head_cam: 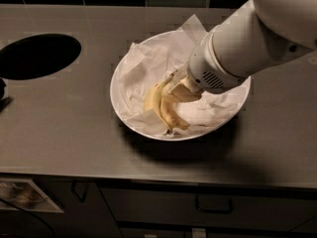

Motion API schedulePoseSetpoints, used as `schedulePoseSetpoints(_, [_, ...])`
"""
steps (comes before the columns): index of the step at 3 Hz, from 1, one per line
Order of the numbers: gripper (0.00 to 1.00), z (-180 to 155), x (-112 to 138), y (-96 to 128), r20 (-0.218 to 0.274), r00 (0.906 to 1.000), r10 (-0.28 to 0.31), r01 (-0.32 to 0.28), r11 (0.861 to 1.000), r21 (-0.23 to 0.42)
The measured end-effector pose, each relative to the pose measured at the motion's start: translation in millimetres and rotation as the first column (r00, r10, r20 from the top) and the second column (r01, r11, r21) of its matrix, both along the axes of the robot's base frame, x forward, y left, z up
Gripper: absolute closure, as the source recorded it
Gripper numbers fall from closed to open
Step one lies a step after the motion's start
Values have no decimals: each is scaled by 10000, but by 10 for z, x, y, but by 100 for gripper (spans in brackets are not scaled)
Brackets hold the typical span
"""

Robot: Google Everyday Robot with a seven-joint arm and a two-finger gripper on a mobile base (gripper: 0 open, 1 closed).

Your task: Pick banana from white bowl

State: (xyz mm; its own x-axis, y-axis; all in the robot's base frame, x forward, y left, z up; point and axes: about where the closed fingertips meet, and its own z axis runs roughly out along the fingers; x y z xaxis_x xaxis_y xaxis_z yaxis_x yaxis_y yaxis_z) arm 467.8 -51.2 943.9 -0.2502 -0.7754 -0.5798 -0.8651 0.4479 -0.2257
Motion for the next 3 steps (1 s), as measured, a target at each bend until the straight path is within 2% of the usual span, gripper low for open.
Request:
schedulePoseSetpoints(1, [100, 181, -67, -46, 530, 9982, 293, -316, 9985, 436])
schedulePoseSetpoints(2, [100, 195, -81, -21, 573, 9975, 418, -445, 9979, 472])
schedulePoseSetpoints(3, [81, 195, -82, -21, 573, 9975, 419, -446, 9979, 472])
